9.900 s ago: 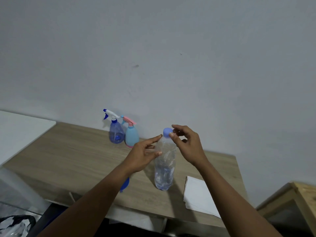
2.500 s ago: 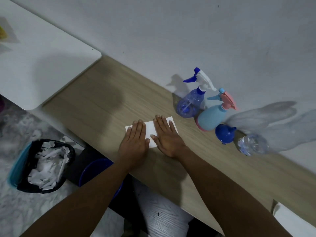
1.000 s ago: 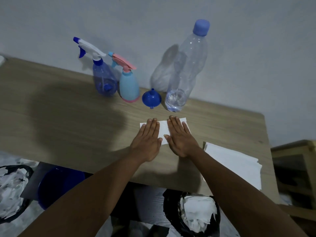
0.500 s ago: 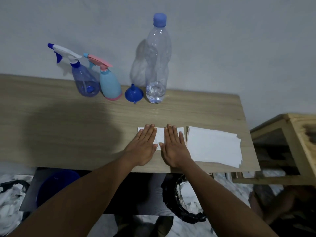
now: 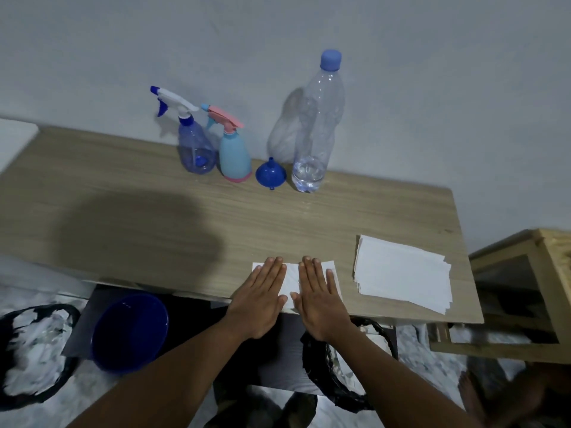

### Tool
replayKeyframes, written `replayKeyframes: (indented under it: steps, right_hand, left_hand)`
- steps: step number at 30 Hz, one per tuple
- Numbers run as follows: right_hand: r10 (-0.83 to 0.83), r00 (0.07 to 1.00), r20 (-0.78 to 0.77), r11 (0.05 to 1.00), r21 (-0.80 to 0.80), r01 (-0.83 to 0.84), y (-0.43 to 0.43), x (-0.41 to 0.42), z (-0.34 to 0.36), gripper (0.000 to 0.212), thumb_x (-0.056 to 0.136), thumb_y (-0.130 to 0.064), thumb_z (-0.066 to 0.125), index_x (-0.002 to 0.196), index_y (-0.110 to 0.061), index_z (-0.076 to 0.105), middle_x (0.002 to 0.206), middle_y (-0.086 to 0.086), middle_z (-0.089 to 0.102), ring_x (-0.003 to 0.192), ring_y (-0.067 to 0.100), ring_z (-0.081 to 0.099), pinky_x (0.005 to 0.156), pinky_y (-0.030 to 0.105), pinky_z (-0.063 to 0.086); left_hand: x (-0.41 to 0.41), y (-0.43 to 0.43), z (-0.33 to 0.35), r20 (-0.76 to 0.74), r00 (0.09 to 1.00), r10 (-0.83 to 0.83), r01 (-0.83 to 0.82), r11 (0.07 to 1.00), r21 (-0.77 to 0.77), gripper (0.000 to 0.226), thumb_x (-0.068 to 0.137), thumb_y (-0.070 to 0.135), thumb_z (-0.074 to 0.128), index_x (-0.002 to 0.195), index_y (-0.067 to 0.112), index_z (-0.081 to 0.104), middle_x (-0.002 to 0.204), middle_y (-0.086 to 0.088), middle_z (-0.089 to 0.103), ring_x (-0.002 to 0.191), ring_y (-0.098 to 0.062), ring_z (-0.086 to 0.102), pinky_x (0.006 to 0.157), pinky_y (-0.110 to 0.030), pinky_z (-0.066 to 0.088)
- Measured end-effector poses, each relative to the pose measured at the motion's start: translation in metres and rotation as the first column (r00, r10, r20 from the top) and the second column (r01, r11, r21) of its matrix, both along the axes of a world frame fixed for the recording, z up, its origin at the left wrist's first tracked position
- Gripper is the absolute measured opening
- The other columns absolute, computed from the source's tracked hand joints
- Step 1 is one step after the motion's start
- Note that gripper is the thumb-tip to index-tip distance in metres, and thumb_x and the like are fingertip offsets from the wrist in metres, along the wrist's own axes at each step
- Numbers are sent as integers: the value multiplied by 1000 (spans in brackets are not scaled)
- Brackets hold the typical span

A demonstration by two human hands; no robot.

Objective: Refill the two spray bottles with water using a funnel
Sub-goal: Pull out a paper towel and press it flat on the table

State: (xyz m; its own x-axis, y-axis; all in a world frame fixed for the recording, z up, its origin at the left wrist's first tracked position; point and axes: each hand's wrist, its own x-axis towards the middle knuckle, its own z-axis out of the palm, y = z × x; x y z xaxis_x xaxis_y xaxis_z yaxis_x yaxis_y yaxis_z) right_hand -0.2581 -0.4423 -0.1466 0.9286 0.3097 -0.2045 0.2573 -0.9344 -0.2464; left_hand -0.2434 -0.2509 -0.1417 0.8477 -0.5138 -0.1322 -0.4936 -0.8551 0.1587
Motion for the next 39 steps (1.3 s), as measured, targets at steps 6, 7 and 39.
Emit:
replayKeyframes:
  steps: [6,7,39]
  right_hand:
    - [158,988,5,986,-46,-157,32,11,-1,69,105,-48,5,158,-4,7,167,11,-2,155,29,-3,121,48,1]
    - [181,983,7,982,-53,-181,40,17,0,68,106,-47,9,158,-4,9,167,11,0,155,29,0,121,48,3]
    - [283,958,-48,953,129,-275,283,234,7,68,106,-43,24,159,-7,1,168,9,-5,155,24,-9,125,48,-4]
  left_hand:
    - [-15,33,-1,-54,987,154,-154,988,-14,65,99,38,32,152,1,25,162,-15,21,152,-24,12,119,-39,10]
    - [-15,40,-2,-59,980,189,-191,981,-20,66,99,38,33,153,1,24,162,-15,21,152,-23,11,119,-39,11]
    - [161,284,-9,-87,943,322,-332,932,-146,75,97,55,2,156,9,-2,165,-7,-8,151,-18,-15,123,-37,-4]
